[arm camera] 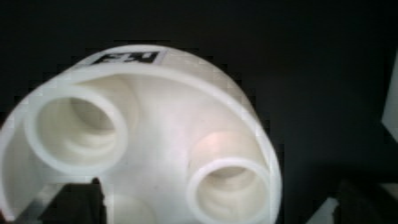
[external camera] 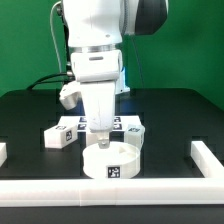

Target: Assemble stool

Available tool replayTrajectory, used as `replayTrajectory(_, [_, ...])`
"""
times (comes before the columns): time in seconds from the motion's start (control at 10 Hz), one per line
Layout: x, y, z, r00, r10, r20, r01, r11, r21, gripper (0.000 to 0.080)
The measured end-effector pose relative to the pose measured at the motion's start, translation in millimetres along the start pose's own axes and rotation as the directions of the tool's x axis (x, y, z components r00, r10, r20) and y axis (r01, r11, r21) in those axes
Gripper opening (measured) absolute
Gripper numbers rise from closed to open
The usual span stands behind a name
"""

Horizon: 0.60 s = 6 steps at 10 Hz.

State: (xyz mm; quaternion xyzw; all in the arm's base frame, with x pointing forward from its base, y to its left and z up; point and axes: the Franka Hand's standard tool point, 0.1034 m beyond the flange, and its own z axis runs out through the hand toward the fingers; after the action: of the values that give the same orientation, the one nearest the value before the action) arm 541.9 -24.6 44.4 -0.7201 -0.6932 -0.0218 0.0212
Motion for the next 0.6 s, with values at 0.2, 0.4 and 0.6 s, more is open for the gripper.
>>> replayTrajectory(0.2, [4.1, -2.3, 6.7, 1.0, -0.004, -0.004, 0.004, 1.0, 0.004, 0.0649])
replayTrajectory(0.4, [5.8, -5.8, 16.4, 1.0, -0.025, -0.002, 0.025, 1.0, 0.014, 0.0649])
replayTrajectory(0.6, [1.7, -9.9, 25.1, 1.0, -0.023, -0.003, 0.023, 0.999, 0.026, 0.0649])
